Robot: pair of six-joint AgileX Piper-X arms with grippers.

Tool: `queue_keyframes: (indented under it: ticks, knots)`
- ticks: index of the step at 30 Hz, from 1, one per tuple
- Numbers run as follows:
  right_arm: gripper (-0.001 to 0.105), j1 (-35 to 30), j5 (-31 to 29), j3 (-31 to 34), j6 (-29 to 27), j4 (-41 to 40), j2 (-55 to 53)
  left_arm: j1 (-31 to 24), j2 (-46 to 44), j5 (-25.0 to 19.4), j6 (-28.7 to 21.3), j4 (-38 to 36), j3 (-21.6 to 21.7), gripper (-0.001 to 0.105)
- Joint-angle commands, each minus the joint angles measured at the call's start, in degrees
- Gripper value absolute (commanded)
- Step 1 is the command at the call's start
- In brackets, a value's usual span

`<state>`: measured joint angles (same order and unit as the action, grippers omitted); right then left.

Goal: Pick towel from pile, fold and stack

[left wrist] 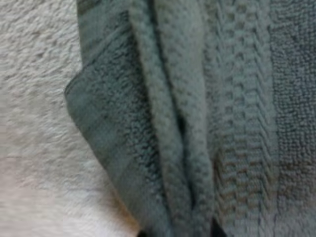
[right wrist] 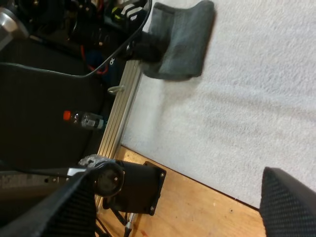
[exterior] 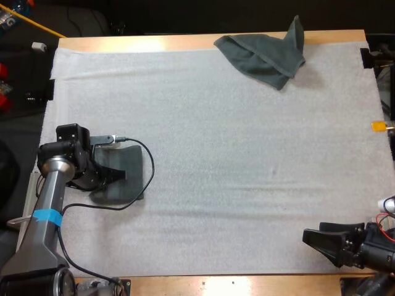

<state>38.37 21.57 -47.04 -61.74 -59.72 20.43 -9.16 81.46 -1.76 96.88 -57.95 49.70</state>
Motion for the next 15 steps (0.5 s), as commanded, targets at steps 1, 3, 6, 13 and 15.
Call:
queue_keyframes:
  ticks: [1,3,6,13,15]
  knots:
    - [0.067,0.16,0.00,-0.01,-0.07,0.83,0.02,-0.03,-0.58,-2.97,-0.66,-0.20,0.54,0.000]
    - [0.067,0.16,0.00,-0.01,-0.07,0.83,0.02,-0.01,-0.58,-5.74,-1.79,-0.20,0.54,0.000]
    - [0.067,0.16,0.00,-0.01,-0.07,0.83,0.02,-0.01,-0.58,-5.95,-2.14,-0.11,0.54,0.000]
    - [0.067,0.16,0.00,-0.01,0.02,0.83,0.02,-0.01,-0.58,-7.67,-2.50,0.90,0.54,0.022]
    - [0.067,0.16,0.00,-0.01,0.06,0.83,0.02,-0.01,-0.58,-8.77,-2.41,0.99,0.54,0.046]
